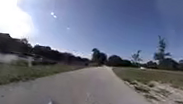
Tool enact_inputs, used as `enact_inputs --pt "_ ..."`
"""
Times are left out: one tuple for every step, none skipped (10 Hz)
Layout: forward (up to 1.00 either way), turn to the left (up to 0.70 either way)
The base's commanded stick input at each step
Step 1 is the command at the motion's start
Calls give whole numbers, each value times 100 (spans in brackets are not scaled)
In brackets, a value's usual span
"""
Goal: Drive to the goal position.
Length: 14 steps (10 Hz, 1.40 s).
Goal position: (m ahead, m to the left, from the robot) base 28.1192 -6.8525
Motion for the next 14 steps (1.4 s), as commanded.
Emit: enact_inputs --pt "70 0" --pt "70 0" --pt "70 0" --pt "70 0" --pt "70 0" --pt "70 0" --pt "70 0" --pt "70 0" --pt "70 0" --pt "70 0" --pt "70 0" --pt "70 0" --pt "70 0" --pt "70 0"
